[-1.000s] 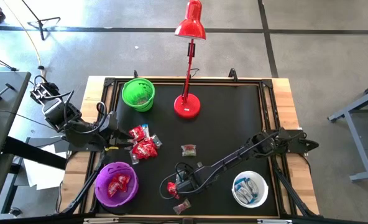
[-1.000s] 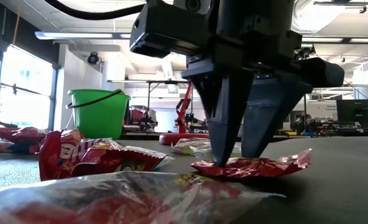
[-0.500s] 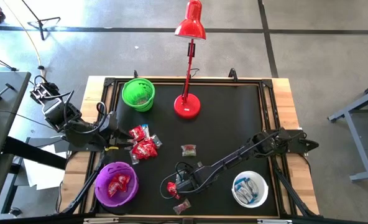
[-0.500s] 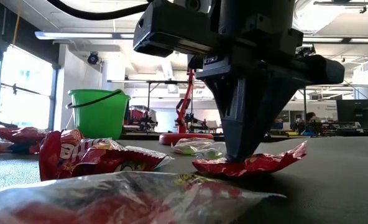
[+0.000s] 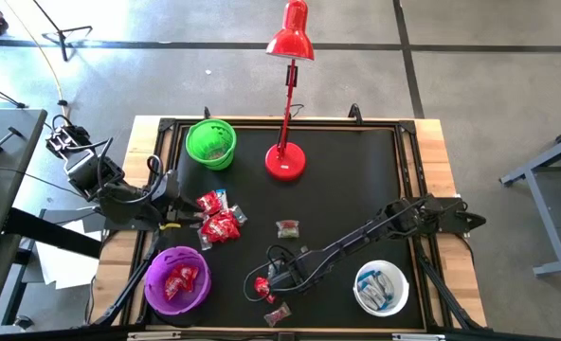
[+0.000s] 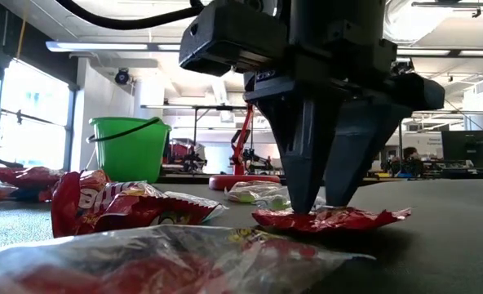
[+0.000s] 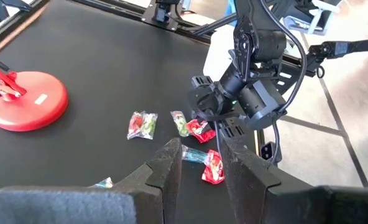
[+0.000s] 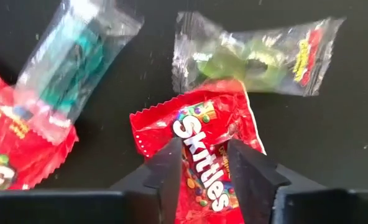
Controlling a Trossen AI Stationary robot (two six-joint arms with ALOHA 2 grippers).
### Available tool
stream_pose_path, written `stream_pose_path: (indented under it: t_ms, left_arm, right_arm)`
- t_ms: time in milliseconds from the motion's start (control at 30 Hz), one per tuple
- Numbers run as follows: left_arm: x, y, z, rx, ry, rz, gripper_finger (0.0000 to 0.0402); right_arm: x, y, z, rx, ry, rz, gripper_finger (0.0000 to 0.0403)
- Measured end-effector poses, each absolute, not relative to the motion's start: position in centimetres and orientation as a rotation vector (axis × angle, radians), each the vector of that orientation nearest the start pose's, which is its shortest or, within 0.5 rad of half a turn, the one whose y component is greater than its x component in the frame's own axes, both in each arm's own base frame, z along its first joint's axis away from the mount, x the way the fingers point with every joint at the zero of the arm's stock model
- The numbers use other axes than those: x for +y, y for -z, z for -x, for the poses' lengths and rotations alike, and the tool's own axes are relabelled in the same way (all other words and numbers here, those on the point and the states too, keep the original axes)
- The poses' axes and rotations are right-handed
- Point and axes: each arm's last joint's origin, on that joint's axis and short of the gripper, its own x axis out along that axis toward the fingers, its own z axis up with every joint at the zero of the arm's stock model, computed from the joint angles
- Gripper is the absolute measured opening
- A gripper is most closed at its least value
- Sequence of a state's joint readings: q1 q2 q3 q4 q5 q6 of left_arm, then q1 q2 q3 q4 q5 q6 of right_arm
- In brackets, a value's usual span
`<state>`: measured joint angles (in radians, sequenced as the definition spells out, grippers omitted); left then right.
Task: Sort candy
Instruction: Put the red candy into the purple bucket
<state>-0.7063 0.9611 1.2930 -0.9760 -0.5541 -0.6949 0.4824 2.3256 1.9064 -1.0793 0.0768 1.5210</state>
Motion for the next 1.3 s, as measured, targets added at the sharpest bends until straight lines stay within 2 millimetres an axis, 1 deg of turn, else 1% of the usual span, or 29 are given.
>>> stream_pose_path:
  t_ms: [100,267,400,567,667,900,1033,1200,1300]
  left_arm:
    - [-8.9,-40.1,-12.7,0.550,-0.021,0.306,0.0104]
    - [-9.0,-40.1,-12.7,0.553,-0.017,0.312,0.0104]
    - [-9.0,-40.1,-12.7,0.554,-0.017,0.312,0.0104]
    - [-9.0,-40.1,-12.7,0.554,-0.017,0.312,0.0104]
    - [-9.0,-40.1,-12.7,0.553,-0.016,0.307,0.0104]
    - [-9.0,-40.1,-12.7,0.553,-0.013,0.296,0.0104]
    - [-9.0,-40.1,-12.7,0.553,-0.013,0.296,0.0104]
    - [-9.0,-40.1,-12.7,0.553,-0.013,0.295,0.0104]
    - [-9.0,-40.1,-12.7,0.553,-0.013,0.295,0.0104]
  right_arm:
    - [21.4,-16.0,-40.6,1.334,0.745,-0.853,0.0146]
    - [22.5,-18.3,-41.0,1.289,0.649,-0.850,0.0160]
    - [23.2,-18.7,-40.8,1.309,0.611,-0.848,0.0161]
    - [24.0,-17.7,-39.7,1.384,0.601,-0.817,0.0161]
    - [24.2,-17.6,-39.6,1.387,0.595,-0.820,0.0161]
    - [23.5,-16.3,-39.3,1.408,0.636,-0.792,0.0161]
    - [22.9,-14.9,-39.1,1.424,0.652,-0.788,0.0161]
    - [22.3,-13.4,-38.9,1.444,0.613,-0.809,0.0161]
    - [22.0,-12.7,-38.7,1.442,0.641,-0.826,0.0161]
